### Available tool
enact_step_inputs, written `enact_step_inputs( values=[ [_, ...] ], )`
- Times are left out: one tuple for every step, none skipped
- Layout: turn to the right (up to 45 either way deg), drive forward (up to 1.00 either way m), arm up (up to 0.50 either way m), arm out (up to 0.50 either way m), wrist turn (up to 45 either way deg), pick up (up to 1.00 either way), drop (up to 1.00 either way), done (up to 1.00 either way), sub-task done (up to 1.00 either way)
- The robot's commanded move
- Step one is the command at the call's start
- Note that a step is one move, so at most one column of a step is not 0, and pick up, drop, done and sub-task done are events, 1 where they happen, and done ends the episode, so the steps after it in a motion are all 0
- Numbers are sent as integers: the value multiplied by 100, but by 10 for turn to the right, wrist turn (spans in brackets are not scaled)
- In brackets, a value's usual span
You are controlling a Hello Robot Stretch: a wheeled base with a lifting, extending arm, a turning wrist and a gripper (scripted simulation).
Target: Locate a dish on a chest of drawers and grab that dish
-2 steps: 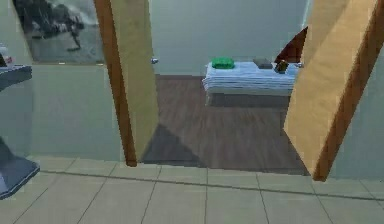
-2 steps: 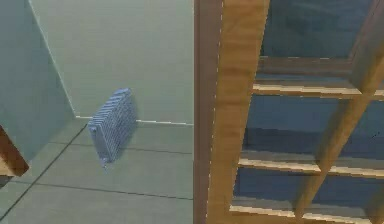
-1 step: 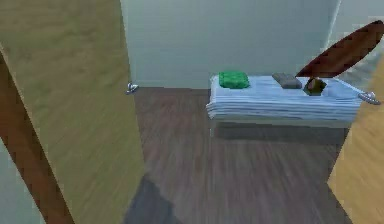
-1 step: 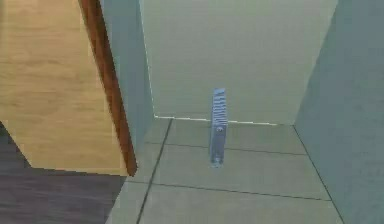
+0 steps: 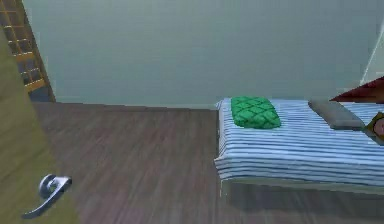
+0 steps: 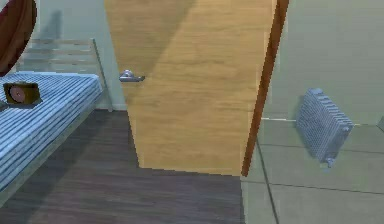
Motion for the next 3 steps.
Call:
enact_step_inputs(
  values=[
    [0, 60, 0, 0, 0, 0, 0, 0, 0],
    [-390, 0, 0, 0, 0, 0, 0, 0, 0],
    [0, 40, 0, 0, 0, 0, 0, 0, 0]
  ],
)
